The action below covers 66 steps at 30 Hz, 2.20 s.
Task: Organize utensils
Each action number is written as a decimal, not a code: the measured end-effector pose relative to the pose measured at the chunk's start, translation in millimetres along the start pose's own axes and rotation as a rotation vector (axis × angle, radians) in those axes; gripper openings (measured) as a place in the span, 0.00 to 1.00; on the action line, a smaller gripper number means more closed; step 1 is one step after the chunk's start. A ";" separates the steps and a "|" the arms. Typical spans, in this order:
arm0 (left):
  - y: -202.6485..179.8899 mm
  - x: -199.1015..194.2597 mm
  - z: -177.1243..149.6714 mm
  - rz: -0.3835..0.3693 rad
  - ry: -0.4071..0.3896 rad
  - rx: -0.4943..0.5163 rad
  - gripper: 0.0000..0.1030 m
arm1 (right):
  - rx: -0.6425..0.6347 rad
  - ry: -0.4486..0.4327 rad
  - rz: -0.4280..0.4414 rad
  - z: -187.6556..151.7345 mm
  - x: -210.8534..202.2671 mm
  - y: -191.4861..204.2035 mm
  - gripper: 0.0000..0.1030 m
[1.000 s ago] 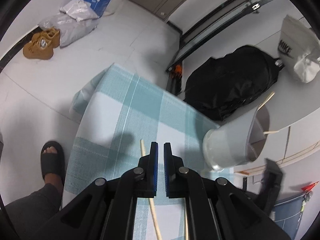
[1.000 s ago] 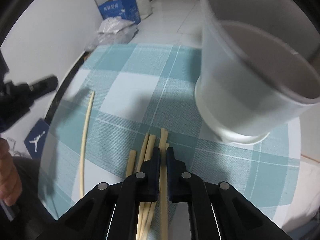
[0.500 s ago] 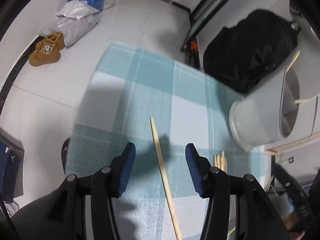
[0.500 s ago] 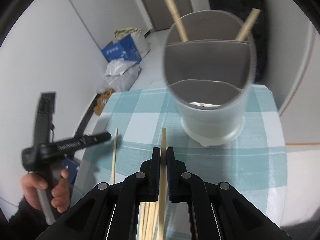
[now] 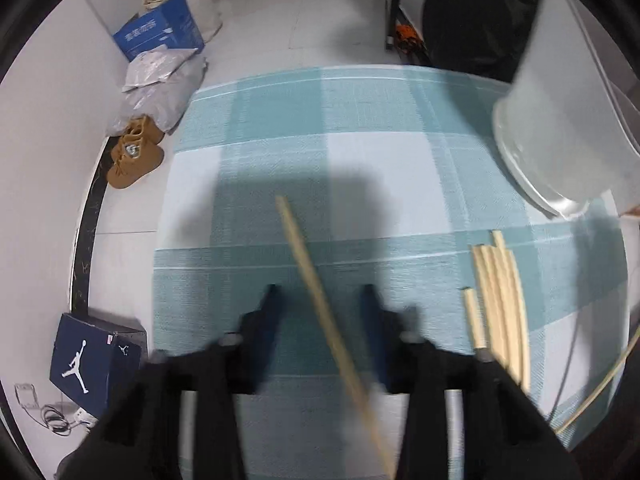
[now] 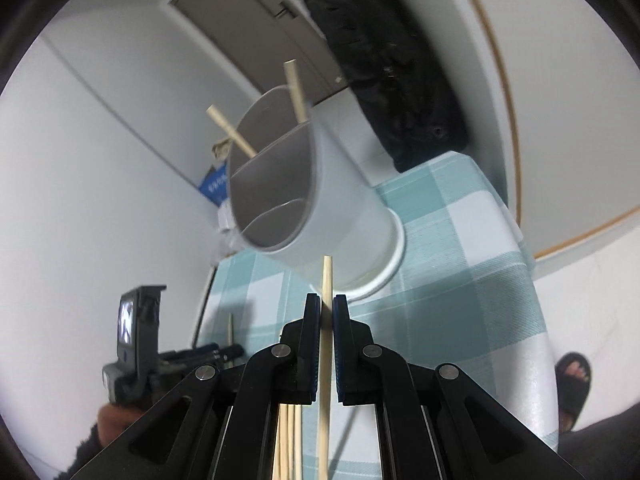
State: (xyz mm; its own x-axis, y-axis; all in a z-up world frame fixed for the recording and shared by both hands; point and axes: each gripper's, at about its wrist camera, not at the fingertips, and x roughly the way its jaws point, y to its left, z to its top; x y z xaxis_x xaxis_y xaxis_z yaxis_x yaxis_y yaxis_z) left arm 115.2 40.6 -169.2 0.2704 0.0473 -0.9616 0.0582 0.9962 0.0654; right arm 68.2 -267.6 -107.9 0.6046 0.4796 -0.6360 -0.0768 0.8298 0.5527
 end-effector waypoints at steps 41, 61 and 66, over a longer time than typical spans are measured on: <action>-18.5 -120.9 -29.8 -0.333 -0.547 0.042 0.01 | -0.407 -0.182 0.031 -35.5 -33.7 78.9 0.05; -28.1 -189.4 11.3 -0.392 -0.597 0.078 0.01 | -0.434 -0.320 0.071 48.0 -78.0 123.7 0.05; -32.5 -205.9 33.2 -0.403 -0.622 0.068 0.01 | -0.428 -0.353 0.056 80.1 -86.7 132.2 0.05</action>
State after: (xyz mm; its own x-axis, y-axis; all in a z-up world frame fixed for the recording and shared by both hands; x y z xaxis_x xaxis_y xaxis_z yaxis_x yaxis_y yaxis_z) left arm 89.5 -4.0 35.5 0.7082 -0.3913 -0.5876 0.3215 0.9198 -0.2250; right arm 69.2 -222.3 63.4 0.8136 0.4628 -0.3520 -0.3872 0.8829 0.2657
